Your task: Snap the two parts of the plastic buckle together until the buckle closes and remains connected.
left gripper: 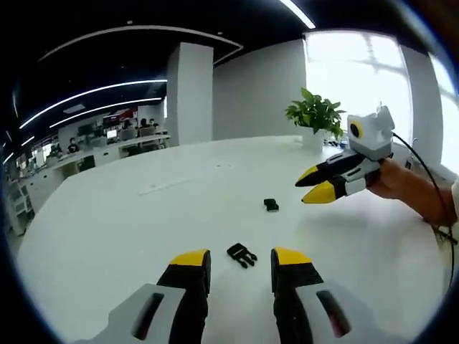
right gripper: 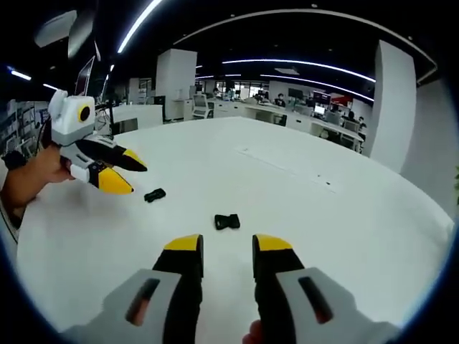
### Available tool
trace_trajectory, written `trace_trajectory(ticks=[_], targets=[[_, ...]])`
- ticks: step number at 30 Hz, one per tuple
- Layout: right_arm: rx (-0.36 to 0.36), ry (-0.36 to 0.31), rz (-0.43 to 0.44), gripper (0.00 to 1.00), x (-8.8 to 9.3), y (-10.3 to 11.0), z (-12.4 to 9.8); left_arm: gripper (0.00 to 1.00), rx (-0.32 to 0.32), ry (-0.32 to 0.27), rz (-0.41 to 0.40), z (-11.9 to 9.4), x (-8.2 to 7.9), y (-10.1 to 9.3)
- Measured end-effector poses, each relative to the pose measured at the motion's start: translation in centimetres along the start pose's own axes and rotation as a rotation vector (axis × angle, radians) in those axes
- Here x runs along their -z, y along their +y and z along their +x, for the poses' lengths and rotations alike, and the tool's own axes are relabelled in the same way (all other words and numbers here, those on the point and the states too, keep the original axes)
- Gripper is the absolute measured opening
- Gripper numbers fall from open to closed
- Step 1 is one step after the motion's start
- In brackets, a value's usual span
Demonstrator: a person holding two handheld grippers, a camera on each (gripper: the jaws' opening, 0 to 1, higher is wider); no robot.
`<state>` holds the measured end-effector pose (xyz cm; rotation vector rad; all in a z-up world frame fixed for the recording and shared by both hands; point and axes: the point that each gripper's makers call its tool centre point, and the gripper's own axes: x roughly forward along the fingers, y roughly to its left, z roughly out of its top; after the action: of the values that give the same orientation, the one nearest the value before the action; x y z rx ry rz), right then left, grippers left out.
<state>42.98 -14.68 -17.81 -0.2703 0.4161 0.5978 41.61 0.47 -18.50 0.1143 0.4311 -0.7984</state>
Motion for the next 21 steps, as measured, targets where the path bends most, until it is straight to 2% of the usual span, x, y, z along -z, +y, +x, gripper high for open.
trace_trajectory(ticks=[21], targets=[[-0.020,0.019,0.020,0.27,0.2,-0.4,2.6,0.33,-0.002,0.041,0.011,1.8,0.3,-0.1]])
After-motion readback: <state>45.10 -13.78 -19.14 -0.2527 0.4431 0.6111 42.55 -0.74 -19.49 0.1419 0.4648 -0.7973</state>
